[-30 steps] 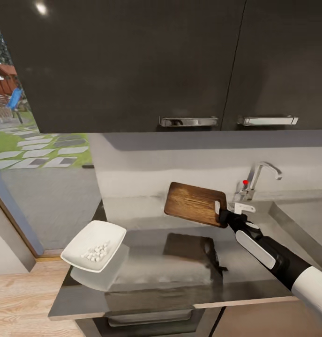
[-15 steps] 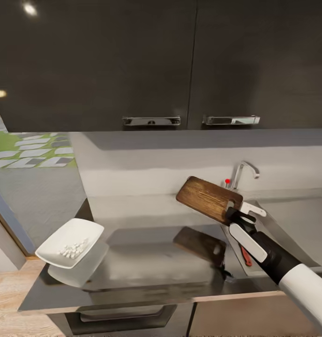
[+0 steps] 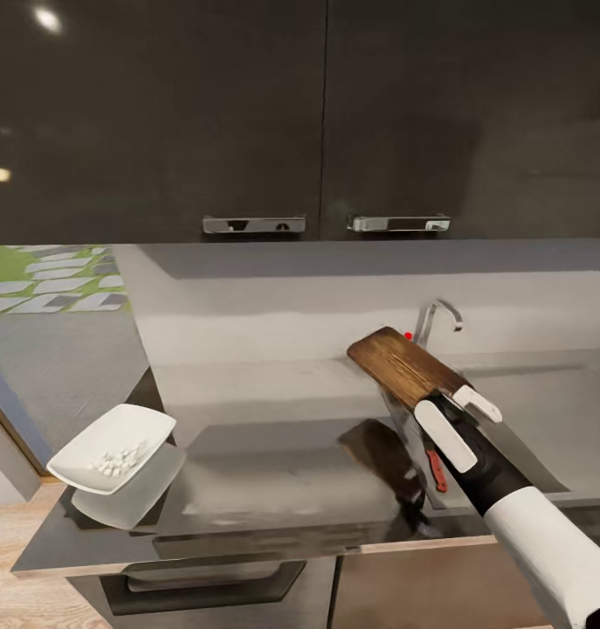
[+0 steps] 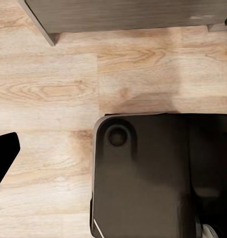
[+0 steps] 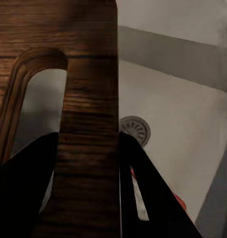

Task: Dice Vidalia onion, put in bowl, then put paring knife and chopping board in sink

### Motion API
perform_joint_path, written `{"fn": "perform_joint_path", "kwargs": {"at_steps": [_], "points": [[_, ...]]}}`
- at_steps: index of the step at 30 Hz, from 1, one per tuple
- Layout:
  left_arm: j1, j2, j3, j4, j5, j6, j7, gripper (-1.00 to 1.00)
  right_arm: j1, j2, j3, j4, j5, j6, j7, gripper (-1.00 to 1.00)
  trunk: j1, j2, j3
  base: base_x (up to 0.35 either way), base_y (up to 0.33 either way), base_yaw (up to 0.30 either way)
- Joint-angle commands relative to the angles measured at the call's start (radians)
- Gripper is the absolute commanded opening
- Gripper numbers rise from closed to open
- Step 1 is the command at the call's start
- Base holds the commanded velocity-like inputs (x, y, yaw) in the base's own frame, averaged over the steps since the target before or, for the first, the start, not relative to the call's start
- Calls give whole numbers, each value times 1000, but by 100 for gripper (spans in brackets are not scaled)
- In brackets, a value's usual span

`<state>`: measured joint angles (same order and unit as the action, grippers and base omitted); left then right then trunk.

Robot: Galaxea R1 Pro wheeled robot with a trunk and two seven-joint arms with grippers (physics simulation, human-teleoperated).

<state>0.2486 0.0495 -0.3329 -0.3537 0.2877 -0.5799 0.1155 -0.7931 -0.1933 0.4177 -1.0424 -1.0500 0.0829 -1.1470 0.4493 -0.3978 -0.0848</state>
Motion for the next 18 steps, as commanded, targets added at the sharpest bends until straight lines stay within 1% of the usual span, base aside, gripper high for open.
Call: {"fn": "perform_joint_path", "kwargs": {"at_steps": [1, 3, 4, 7, 8, 10, 13, 18], "points": [[0, 1, -9, -2, 4, -1, 10, 100, -1, 3, -7, 12, -5, 7, -20, -100, 1, -2, -2, 0, -1, 0], [0, 1, -8, -3, 4, -2, 10, 100, -1, 15, -19, 37, -4, -19, -58, -100, 1, -2, -2, 0, 0, 0], [0, 1, -8, -3, 5, -3, 10, 100, -1, 21, -22, 49, -4, -56, -87, -100, 1, -2, -2, 0, 0, 0], [0, 1, -8, -4, 5, -4, 10, 100, -1, 28, -24, 75, -4, -130, -165, -100, 1, -2, -2, 0, 0, 0], [0, 1, -8, -4, 5, -4, 10, 100, -1, 34, -24, 84, -5, -155, -204, -100, 1, -2, -2, 0, 0, 0], [0, 2, -7, -4, 5, -4, 10, 100, -1, 46, -25, 89, -4, -175, -242, -100, 1, -2, -2, 0, 0, 0], [0, 2, -6, -4, 6, -4, 10, 100, -1, 53, -25, 92, -4, -188, -280, -100, 1, -2, -2, 0, 0, 0], [0, 2, -6, -5, 8, -4, 11, 100, -1, 56, -25, 93, -5, -190, -291, -100, 1, -2, -3, 0, 0, 0]]}}
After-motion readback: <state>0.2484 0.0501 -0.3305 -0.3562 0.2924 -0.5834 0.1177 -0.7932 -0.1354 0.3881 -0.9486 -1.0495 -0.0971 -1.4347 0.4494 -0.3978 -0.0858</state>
